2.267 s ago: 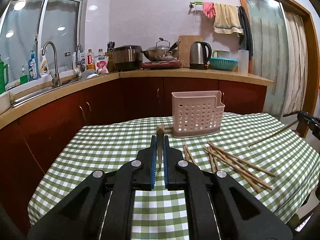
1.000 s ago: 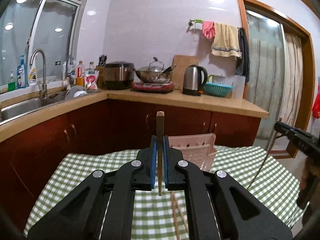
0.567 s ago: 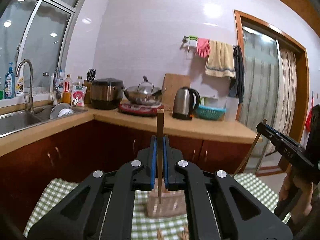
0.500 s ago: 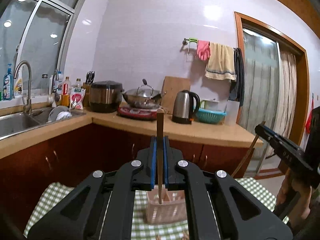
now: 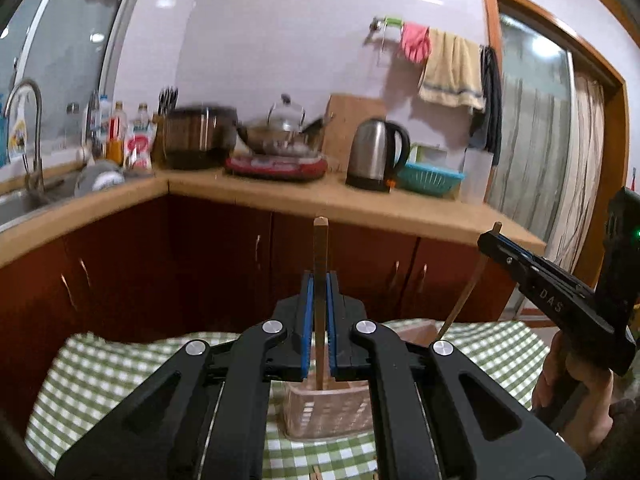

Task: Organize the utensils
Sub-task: 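Lift both held chopsticks and carry them over the plastic utensil basket, then lower chopsticks into the basket and open both tools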

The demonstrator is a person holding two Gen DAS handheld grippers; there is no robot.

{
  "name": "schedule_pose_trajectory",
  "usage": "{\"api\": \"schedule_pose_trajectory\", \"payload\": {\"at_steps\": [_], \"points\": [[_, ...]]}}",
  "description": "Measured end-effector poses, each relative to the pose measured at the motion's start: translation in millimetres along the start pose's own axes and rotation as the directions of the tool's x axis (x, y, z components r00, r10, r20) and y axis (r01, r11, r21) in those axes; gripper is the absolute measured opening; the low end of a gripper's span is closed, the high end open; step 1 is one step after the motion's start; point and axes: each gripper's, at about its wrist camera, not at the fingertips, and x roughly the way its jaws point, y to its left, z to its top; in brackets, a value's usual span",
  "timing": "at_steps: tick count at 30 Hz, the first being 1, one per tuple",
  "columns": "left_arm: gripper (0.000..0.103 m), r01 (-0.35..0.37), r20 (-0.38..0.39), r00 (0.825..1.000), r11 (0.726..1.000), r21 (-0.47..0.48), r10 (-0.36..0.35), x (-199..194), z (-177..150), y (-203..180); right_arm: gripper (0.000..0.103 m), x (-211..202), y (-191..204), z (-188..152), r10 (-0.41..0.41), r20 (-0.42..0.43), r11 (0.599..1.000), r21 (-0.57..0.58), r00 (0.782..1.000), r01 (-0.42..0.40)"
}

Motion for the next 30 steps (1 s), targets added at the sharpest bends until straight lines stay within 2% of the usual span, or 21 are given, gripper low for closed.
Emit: {"api": "schedule_pose_trajectory", "payload": {"at_steps": [5,8,9,10,11,13,17,19,24,30], "points": [[0.009,-0.007,-0.042,0.999,1.0,-0.021,0.006,15,-13,12,0.007,12,-9,-12,-0.006,-0.044,1.0,0.029,0.999,0.007],[0.029,-0.003,-0.043,0.999,0.999,-0.038,0.002,16,-16,17,0.007,14,-13,-14,-0.02,-0.051,0.999,0.034,0.998,0.021],[0.039,-0.004,-0.037,0.999,0.999,-0.042,0.002,16,-16,18,0.008,15,-14,-14,-0.022,-0.051,0.999,0.034,0.998,0.024],[0.045,-0.004,-0.032,0.999,0.999,-0.045,0.003,15,-17,19,0.013,14,-15,-14,-0.024,-0.053,0.999,0.033,0.998,0.026],[0.047,-0.008,-0.026,1.0,0.999,-0.046,0.006,13,-17,20,0.018,17,-14,-13,-0.028,-0.054,0.999,0.03,0.998,0.029],[0.057,-0.015,-0.022,1.0,0.999,-0.042,0.014,14,-17,19,0.046,15,-14,-13,-0.045,-0.046,0.999,0.021,0.998,0.046],[0.067,-0.03,-0.011,1.0,0.998,-0.053,0.029,9,-16,21,0.058,7,-10,-10,-0.077,-0.02,0.997,-0.021,0.997,0.077],[0.077,-0.037,-0.002,0.999,0.997,-0.061,0.037,5,-15,22,0.065,4,-10,-8,-0.085,-0.013,0.996,-0.031,0.996,0.085],[0.084,-0.055,0.018,0.998,0.997,-0.06,0.056,-10,-13,22,0.071,-14,-11,-1,-0.101,0.01,0.994,-0.049,0.995,0.101],[0.087,-0.085,0.039,0.996,0.996,-0.038,0.086,-39,-17,18,0.071,-43,-10,3,-0.102,0.027,0.993,-0.061,0.994,0.104]]}}
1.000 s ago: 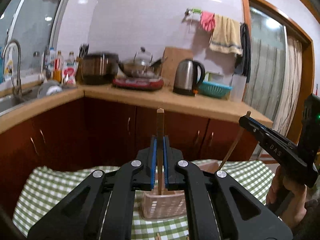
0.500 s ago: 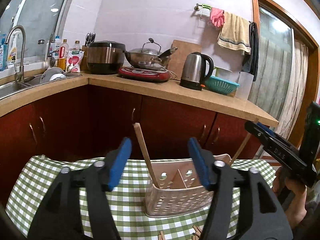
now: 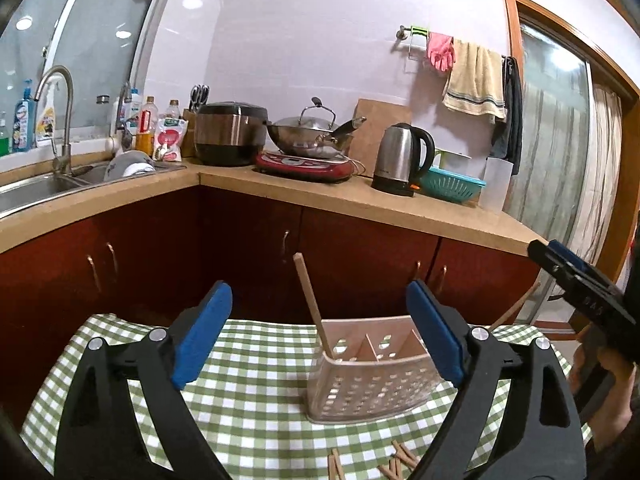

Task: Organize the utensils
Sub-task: 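Lower chopsticks into the basket and open both tools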

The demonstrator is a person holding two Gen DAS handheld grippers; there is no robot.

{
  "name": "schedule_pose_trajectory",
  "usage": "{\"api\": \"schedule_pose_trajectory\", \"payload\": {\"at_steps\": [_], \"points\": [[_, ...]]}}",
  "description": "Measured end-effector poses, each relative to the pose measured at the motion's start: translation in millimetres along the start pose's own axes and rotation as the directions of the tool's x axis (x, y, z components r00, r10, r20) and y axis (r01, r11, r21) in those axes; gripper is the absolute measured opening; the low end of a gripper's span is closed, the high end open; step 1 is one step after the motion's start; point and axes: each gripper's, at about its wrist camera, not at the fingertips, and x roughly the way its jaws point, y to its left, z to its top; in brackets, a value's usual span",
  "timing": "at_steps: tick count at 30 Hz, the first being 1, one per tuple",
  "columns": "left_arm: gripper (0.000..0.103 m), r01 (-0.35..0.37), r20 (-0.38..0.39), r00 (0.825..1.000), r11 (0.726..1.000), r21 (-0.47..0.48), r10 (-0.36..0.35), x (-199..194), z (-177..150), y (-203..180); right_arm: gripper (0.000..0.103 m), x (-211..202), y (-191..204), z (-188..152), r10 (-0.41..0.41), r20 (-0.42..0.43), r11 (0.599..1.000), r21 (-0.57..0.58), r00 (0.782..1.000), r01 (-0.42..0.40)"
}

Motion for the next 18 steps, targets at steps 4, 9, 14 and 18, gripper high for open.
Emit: {"api": "schedule_pose_trajectory", "payload": {"at_steps": [4,9,14,18], "points": [[0.087,-0.023,0.004,1.0,1.0,0.015,0.023,-23,-12,0,0.071,-25,-2,-7,0.002,-0.001,1.0,-0.004,1.0,-0.002],[0.087,-0.028,-0.03,0.999,1.0,-0.007,0.028,-50,-39,4,0.071,-58,-2,-32,-0.007,-0.034,1.0,-0.004,0.999,0.007],[0.087,-0.043,-0.09,0.995,0.999,-0.025,0.041,-68,-75,6,0.071,-89,-4,-65,-0.018,-0.083,1.0,0.008,0.996,0.019],[0.085,-0.053,-0.144,0.989,0.997,-0.05,0.045,-83,-110,9,0.069,-113,-6,-94,-0.028,-0.118,1.0,0.009,0.993,0.029]]}}
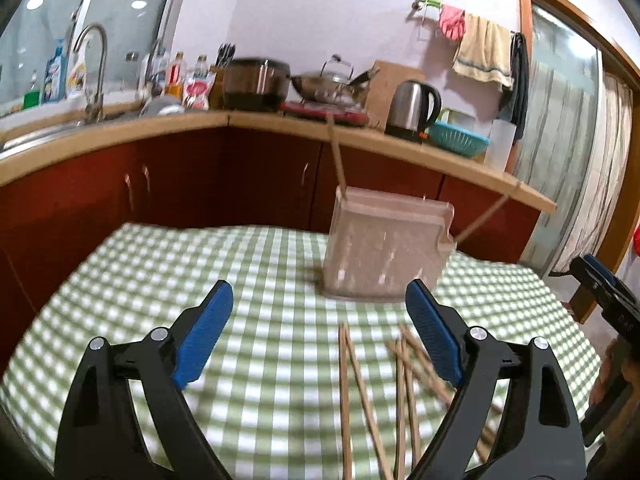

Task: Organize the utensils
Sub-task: 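Lower chopsticks into the basket and open both tools, then return to the pile and grasp one chopstick with each tool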

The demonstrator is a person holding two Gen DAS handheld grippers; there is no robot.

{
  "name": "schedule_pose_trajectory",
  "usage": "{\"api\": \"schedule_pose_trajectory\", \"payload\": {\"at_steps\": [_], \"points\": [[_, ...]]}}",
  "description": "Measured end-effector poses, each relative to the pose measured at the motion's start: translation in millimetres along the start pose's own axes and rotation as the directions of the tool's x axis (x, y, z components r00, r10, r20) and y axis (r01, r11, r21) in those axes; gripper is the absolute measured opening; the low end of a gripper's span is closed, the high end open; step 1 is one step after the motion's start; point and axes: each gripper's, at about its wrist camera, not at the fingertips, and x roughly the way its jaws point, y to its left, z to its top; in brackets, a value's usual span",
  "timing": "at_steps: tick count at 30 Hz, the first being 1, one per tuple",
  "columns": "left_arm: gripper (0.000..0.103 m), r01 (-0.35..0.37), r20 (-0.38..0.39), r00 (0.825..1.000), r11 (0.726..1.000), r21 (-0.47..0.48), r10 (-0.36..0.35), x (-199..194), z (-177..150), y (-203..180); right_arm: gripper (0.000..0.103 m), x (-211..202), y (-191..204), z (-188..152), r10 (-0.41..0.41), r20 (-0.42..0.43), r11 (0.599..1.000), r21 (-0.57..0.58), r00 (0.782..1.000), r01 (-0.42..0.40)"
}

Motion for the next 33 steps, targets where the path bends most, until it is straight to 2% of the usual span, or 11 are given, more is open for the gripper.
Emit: {"api": "schedule_pose_trajectory", "payload": {"at_steps": [4,6,12,15,23,27,33], "points": [[0.078,-0.015,-0.047,0.999,1.0,0.014,0.016,-7,-32,1,0.058,-13,-6,-37,-0.003,-0.063,1.0,0.03,0.998,0.004],[0.076,-0.016,-0.074,0.997,1.0,0.014,0.017,-9,-47,2,0.056,-17,-9,-56,0.004,-0.102,0.999,0.046,0.995,0.001],[0.062,-0.023,-0.16,0.987,0.999,0.023,0.026,-11,-86,3,0.044,-18,-7,-103,0.03,-0.206,0.998,0.064,0.978,-0.017],[0.061,-0.024,-0.175,0.984,0.999,0.028,0.028,-13,-97,2,0.039,-14,-3,-119,0.033,-0.246,0.998,0.056,0.969,-0.02],[0.058,-0.009,-0.209,0.978,0.999,0.034,0.016,-14,-115,-3,0.03,-8,-2,-139,0.036,-0.304,0.999,0.048,0.952,-0.022],[0.058,0.002,-0.217,0.976,0.999,0.043,0.007,-15,-118,-7,0.013,-10,1,-140,0.022,-0.312,1.0,0.012,0.95,-0.019],[0.052,0.022,-0.244,0.97,0.998,0.055,-0.008,-12,-126,-13,0.009,-18,9,-144,0.005,-0.301,1.0,-0.021,0.953,-0.012]]}}
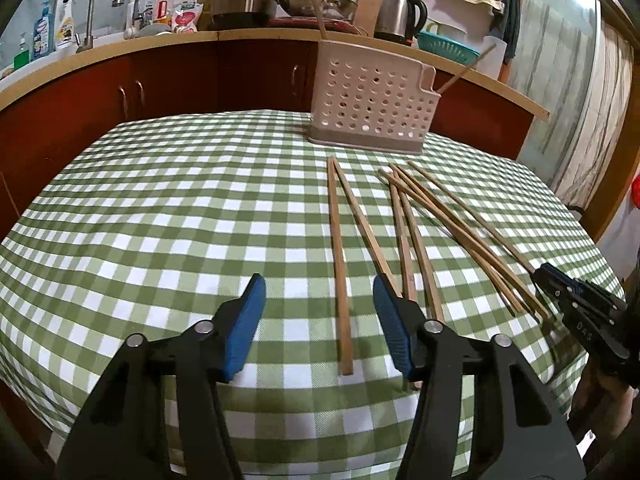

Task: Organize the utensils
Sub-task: 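Return to the pile and grasp one chopstick with each tool, then lift both chopsticks upright and carry them toward the basket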

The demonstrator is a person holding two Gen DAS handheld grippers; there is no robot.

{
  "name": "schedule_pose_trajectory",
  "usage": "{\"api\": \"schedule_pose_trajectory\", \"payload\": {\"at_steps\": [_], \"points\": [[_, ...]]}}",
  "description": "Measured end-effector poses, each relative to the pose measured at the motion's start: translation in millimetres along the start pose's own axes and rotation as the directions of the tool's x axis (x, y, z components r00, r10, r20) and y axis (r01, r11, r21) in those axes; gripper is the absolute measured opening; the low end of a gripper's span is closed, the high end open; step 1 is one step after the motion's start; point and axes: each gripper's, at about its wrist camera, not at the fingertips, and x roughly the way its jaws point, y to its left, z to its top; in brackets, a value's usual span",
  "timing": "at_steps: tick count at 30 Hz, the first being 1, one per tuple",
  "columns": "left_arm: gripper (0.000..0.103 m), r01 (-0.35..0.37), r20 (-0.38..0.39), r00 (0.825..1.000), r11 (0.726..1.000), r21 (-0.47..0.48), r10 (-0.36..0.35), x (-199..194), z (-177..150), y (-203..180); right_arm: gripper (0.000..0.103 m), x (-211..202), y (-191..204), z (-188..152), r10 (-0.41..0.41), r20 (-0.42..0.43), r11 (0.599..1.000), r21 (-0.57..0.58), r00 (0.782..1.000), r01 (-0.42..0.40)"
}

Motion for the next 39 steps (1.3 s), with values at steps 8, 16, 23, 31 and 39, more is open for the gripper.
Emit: {"api": "schedule_pose_trajectory", "payload": {"at_steps": [8,16,23,31,39], "points": [[0.03,0.009,-0.042,0.999,1.0,0.012,-0.008,10,-10,-2,0.009,-1,-1,1,-0.009,0.002,1.0,0.015,1.0,0.009],[0.009,0.016,-0.05,0.999,0.999,0.045,-0.014,10,-15,-6,0.008,-1,-2,1,-0.008,0.005,1.0,0.018,1.0,0.008],[0.007,-0.003,-0.025,1.0,0.998,0.056,0.004,4,-14,-4,0.008,-9,-1,4,-0.01,0.028,1.0,0.021,1.0,0.009],[0.007,-0.058,0.078,0.996,0.995,0.076,0.052,-17,-4,-3,0.007,-30,1,19,-0.012,0.101,1.0,0.024,0.995,0.009],[0.007,-0.079,0.155,0.986,0.994,0.069,0.068,-39,11,1,0.006,-53,2,35,-0.011,0.172,1.0,0.023,0.985,0.007]]}}
